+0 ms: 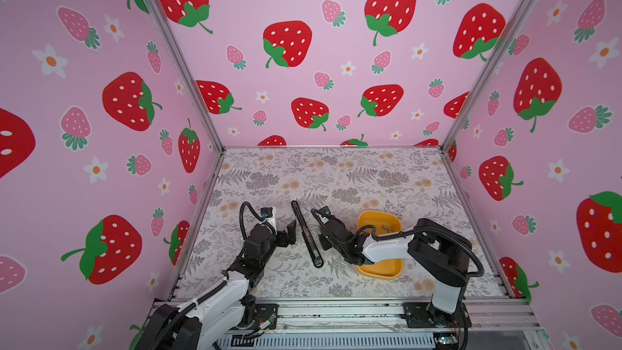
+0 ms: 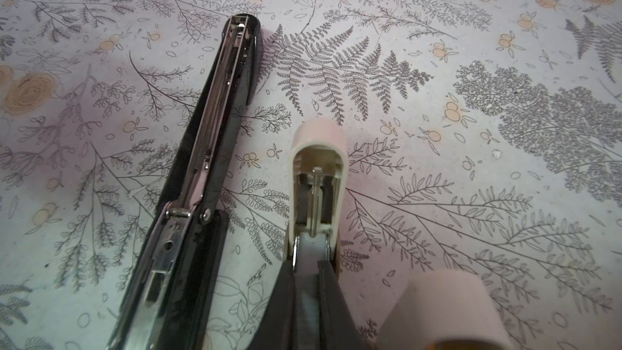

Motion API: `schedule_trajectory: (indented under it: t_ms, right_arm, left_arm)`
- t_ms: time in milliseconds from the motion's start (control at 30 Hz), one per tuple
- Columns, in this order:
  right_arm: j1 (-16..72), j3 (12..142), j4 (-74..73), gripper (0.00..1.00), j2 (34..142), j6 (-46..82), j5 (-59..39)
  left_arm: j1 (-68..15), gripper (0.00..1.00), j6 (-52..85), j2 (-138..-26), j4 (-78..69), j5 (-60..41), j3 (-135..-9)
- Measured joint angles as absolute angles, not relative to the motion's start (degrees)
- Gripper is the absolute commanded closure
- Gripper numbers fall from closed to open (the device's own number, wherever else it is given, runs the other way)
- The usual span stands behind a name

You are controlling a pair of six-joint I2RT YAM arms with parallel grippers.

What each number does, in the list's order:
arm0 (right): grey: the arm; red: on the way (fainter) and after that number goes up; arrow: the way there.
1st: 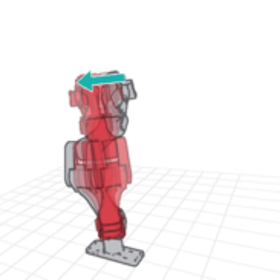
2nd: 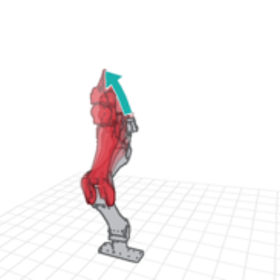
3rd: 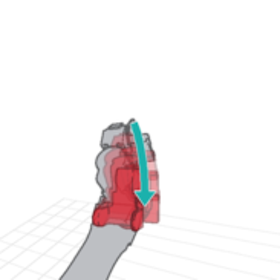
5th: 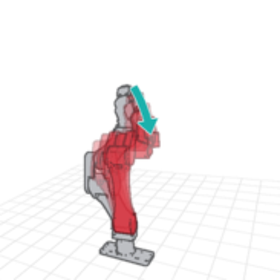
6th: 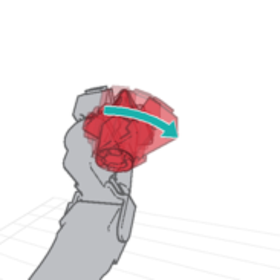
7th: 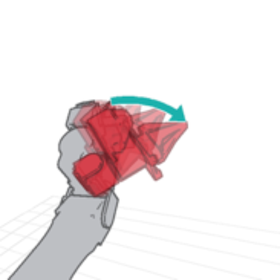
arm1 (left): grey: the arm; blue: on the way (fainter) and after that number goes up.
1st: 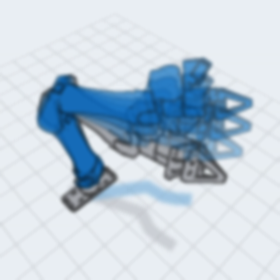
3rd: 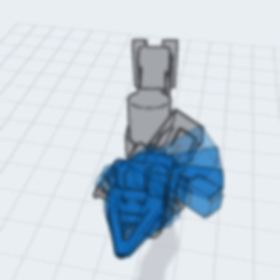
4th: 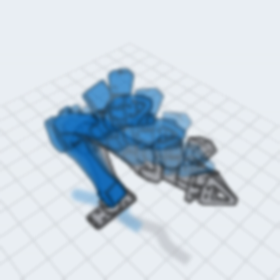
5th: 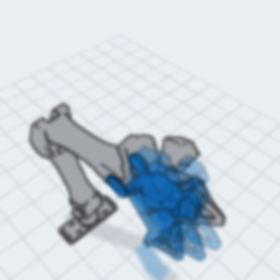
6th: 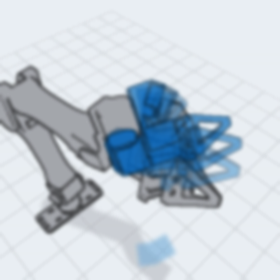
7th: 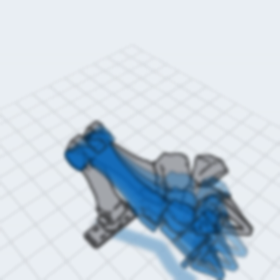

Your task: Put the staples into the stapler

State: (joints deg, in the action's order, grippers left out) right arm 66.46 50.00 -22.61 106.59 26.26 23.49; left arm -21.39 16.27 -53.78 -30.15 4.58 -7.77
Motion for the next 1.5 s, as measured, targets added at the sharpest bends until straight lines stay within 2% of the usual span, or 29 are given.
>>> schedule_trajectory:
  t_ms: [700,733,1100,1267,1367,1500]
  right_arm:
    - [67.0,46.3,-25.9,0.97,105.2,28.8,23.0]
    - [67.0,46.2,-25.6,0.93,105.0,28.8,23.0]
    - [67.4,45.9,-25.2,0.78,104.6,29.2,23.1]
    - [67.8,45.8,-23.1,0.67,102.0,28.9,23.1]
    - [67.9,45.8,-22.8,0.68,99.9,28.8,23.3]
    - [68.2,45.7,-21.3,0.74,97.0,28.7,23.9]
  left_arm:
    - [-21.6,0.01,16.3,-53.8,-30.2,5.1,-7.8]
    - [-21.6,0.01,16.3,-53.8,-30.2,5.1,-7.8]
    - [-21.6,0.01,16.3,-53.8,-30.2,5.2,-7.8]
    - [-21.6,0.01,16.3,-53.8,-30.2,5.4,-7.8]
    - [-21.6,0.01,16.2,-53.8,-30.2,5.4,-7.8]
    - [-21.6,0.01,16.2,-53.8,-30.2,5.4,-7.8]
